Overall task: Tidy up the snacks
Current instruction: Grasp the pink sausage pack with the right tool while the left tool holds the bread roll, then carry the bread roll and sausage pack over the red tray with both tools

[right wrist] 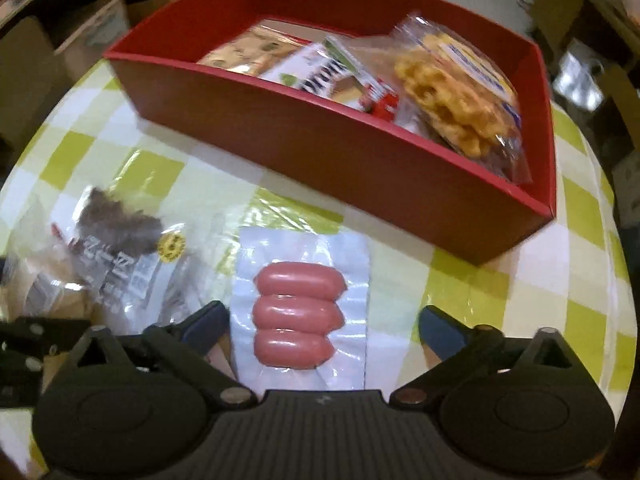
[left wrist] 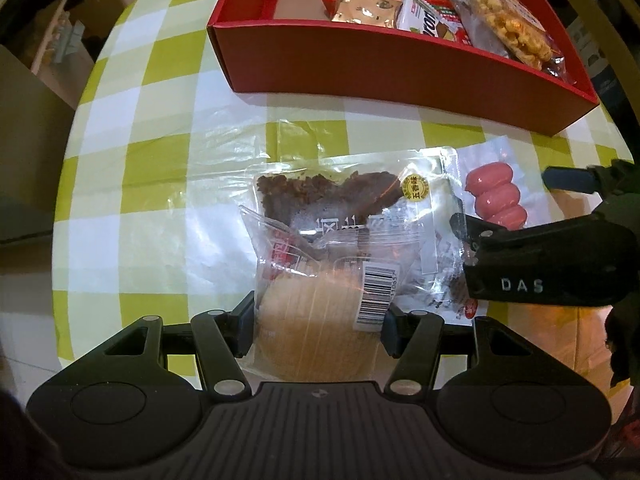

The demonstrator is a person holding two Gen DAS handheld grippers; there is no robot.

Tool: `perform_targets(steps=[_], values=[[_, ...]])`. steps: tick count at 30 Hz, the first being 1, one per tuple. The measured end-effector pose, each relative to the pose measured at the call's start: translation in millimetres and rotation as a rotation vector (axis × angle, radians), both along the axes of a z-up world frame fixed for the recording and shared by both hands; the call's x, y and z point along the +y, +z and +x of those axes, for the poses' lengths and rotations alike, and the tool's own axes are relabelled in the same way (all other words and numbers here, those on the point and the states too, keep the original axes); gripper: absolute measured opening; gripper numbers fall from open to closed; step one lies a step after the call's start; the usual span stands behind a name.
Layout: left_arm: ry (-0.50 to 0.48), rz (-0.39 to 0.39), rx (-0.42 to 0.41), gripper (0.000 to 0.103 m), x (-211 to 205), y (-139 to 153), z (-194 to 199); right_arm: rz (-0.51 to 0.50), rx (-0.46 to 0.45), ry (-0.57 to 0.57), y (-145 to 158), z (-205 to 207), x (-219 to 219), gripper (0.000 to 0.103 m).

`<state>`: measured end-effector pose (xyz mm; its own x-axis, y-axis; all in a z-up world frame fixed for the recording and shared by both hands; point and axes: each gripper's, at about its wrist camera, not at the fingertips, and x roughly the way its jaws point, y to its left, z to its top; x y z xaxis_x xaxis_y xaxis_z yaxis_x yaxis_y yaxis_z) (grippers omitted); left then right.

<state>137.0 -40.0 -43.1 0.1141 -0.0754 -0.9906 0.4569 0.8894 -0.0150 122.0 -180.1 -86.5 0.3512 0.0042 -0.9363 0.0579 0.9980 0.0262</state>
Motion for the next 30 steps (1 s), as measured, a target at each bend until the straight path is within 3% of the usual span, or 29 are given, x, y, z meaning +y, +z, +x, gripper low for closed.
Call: perform_targets(steps=[2, 4, 12, 30], values=[[-0.004, 0.003, 0.001, 0.066, -0.7, -0.5, -0.1, 0.004, -0.004, 0.005, 1.8, -1.1, 0.2, 0.094], [-0.001, 0.003, 0.004, 0.066, -1.8, -1.0, 0.6, 0.011, -0.016, 0.004, 10.2, -5.1, -6.6, 0.074], [-0.003, -0.021, -0.003, 0.066, 0.1, 7.6, -1.3, 0.024, 0.009, -0.069, 19.4, -24.4, -28.7, 0.074], [-0.010, -0.055, -0.039, 0.063, -4.4, 24.7, -8.5, 0.080, -0.114, -0.105, 62.3, -48.0, -34.9, 0.074]])
